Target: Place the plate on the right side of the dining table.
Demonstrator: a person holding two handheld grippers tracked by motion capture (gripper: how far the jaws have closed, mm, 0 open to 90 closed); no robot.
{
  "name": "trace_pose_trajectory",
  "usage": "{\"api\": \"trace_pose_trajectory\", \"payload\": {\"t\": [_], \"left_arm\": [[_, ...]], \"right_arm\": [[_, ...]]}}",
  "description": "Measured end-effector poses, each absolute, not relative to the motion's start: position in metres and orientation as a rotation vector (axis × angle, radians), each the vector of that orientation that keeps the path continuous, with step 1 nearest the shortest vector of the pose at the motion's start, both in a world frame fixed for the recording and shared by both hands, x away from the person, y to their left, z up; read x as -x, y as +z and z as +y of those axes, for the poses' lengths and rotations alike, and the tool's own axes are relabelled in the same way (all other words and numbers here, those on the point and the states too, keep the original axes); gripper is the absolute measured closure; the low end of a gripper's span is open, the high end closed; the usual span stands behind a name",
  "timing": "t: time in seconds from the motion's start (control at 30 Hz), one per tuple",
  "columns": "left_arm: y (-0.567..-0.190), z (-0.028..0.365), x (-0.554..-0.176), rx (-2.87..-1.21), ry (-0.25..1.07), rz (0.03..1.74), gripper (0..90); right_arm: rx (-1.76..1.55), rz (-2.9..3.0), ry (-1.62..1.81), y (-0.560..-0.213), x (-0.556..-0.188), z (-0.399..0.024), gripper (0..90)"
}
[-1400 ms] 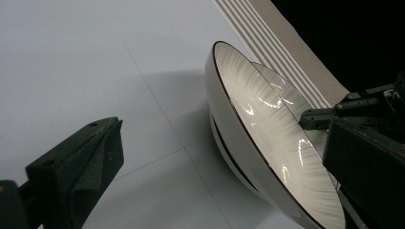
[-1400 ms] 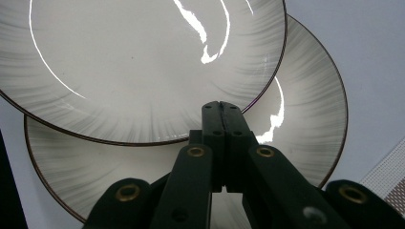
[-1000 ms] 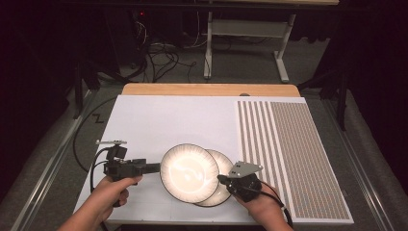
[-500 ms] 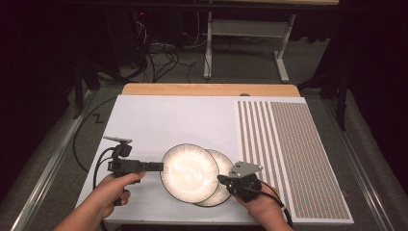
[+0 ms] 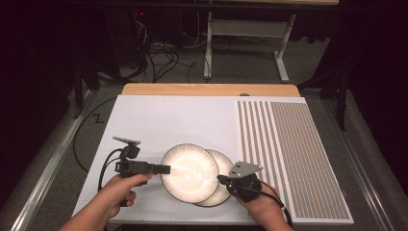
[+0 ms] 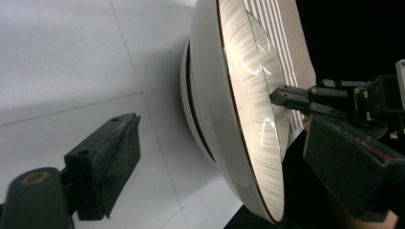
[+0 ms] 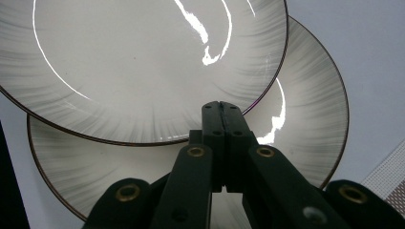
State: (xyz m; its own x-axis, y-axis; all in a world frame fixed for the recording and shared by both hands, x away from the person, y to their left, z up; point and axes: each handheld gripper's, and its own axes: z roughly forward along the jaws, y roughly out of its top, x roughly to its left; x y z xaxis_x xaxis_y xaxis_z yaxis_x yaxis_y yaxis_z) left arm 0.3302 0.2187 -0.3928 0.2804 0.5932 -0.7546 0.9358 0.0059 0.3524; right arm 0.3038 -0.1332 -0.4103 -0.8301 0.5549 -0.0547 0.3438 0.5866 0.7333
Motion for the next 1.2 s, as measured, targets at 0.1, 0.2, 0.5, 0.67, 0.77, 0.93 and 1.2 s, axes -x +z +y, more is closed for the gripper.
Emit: {"api": "trace_pose_trajectory", "payload": {"t": [0.1,0.2,0.5,0.67,0.77,0.93,1.2], "left_arm": [[-0.394,0.216,-0.331,-1.693,-0.507,1.413,15.5],[-0.396,0.213,-0.331,-1.709,-0.518,1.428,16.0],[-0.403,0.205,-0.332,-1.73,-0.563,1.433,30.3],[-0.406,0.2,-0.332,-1.744,-0.594,1.43,42.0],[-0.407,0.198,-0.332,-1.766,-0.583,1.441,48.3],[-0.408,0.197,-0.332,-1.78,-0.57,1.447,57.5],[-0.408,0.195,-0.332,-1.791,-0.581,1.447,63.4]], "right_arm": [[-0.738,2.54,1.086,-0.41,-0.304,-0.133,90.0],[-0.739,2.54,1.086,-0.41,-0.304,-0.133,90.0],[-0.74,2.538,1.086,-0.41,-0.303,-0.133,90.0],[-0.735,2.54,1.084,-0.41,-0.303,-0.133,90.0],[-0.735,2.54,1.083,-0.41,-0.303,-0.133,90.0],[-0.734,2.54,1.079,-0.411,-0.303,-0.133,90.0],[-0.731,2.54,1.077,-0.411,-0.303,-0.133,90.0]]}}
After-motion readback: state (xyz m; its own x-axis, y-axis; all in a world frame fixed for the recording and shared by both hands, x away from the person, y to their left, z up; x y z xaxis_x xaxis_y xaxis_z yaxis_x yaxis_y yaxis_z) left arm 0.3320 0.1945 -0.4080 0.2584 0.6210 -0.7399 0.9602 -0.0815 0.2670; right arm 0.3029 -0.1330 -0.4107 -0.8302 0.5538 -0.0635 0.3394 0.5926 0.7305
